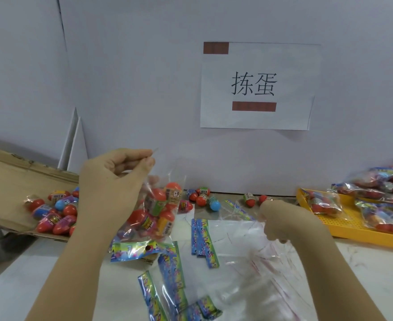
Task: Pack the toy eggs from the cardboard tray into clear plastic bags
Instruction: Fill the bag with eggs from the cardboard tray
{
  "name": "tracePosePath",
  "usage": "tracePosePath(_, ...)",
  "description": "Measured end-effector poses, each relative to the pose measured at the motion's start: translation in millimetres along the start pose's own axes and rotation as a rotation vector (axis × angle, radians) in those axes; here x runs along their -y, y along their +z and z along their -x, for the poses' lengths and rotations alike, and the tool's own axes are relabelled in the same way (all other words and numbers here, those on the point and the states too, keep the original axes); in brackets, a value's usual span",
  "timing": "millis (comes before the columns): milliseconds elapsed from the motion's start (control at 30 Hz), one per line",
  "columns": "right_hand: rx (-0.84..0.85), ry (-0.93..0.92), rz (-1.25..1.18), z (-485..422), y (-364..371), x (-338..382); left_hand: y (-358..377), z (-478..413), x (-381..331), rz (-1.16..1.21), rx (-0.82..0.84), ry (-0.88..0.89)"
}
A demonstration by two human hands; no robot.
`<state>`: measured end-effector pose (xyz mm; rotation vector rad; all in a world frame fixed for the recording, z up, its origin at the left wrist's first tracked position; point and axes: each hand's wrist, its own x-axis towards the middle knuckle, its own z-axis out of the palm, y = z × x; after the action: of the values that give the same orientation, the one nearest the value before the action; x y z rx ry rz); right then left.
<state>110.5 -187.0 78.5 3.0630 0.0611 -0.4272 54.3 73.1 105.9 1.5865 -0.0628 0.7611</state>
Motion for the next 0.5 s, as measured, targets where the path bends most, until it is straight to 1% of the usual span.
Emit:
tracePosePath(100,-0.063,0.057,-0.101,16,-15,-10,2,1,-6,0.070,0.018,-0.005)
tracePosePath(133,-0.114,0.054,-0.171,19,-20,-14,3,2,-8,0.097,0.020,-0.003)
tracePosePath(167,-0.183,0.014,-0.261,20,-24,-18,4,3,-11,0.131,0.021,-0.002)
tracePosePath(200,-0.294,-0.057,-0.410,21,-27,-20,5,4,-14,0.173,0.019,-0.004)
tracePosePath(233,-0.394,-0.146,-0.641,25,-30,-18,6,5,-17,0.220,0.015,-0.010)
tracePosePath(267,-0.468,-0.232,-0.891,29,-34,-13,6,6,-21,0.267,0.010,-0.017)
tracePosePath(300,-0.500,-0.318,-1.052,34,-37,-8,8,8,-24,0.312,0.007,-0.022)
tracePosePath(333,-0.500,-0.384,-1.113,39,-39,-1,9,9,-27,0.351,0.007,-0.027)
tracePosePath(400,-0.449,-0.493,-1.131,49,-41,13,11,12,-32,0.408,0.012,-0.023)
tracePosePath(500,-0.261,-0.652,-1.258,60,-41,34,14,15,-38,0.451,0.021,-0.008)
